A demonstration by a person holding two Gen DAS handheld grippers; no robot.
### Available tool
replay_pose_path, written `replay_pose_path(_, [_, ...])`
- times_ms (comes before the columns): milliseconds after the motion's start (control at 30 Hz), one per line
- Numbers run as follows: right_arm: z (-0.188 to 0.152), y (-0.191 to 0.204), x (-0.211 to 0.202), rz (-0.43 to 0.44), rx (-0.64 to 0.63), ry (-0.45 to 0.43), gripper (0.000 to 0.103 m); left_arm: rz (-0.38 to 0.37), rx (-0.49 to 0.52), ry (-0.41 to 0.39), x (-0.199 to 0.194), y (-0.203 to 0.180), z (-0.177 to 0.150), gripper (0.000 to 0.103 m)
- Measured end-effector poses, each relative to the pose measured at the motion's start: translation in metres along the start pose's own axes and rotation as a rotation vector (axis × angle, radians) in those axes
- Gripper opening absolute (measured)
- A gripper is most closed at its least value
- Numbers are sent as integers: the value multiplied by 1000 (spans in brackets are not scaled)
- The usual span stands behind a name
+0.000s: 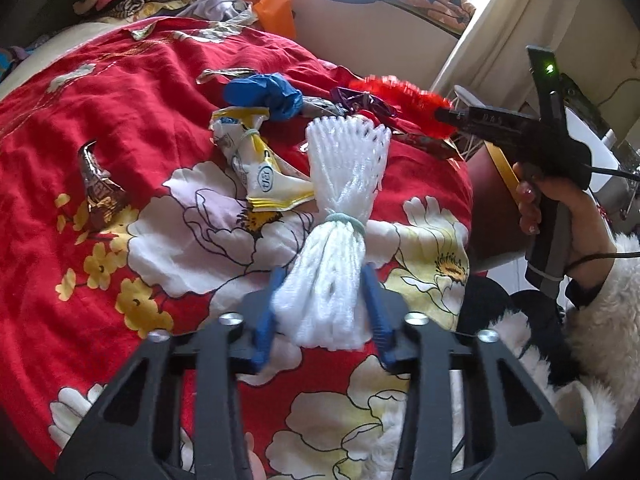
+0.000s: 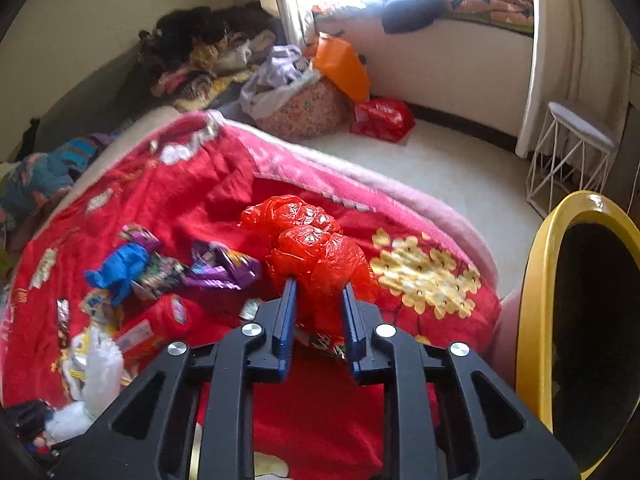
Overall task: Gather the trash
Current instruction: 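Grasp the white foam net with the left tool while the right tool grasps the red plastic bag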
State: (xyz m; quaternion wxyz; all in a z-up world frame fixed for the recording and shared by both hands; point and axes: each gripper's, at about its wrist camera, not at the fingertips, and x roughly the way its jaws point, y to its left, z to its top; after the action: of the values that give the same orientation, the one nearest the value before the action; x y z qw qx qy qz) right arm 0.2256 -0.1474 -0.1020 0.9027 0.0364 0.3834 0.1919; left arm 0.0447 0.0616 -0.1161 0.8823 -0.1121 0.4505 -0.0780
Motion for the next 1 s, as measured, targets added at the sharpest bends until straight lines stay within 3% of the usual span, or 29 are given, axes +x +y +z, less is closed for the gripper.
replay_pose_path(167, [6,-4,-25,21,29,-64,16,-29,36,-24,-6,-9,1,16])
replay_pose_path(700, [-13,6,-90,94,30,-139,16,-60,28,-175,-43,-29,35,15])
replay_pose_path(1000, [-24,1,-118,90,40,-170,16,-76,43,-229,-54,-46,53,15])
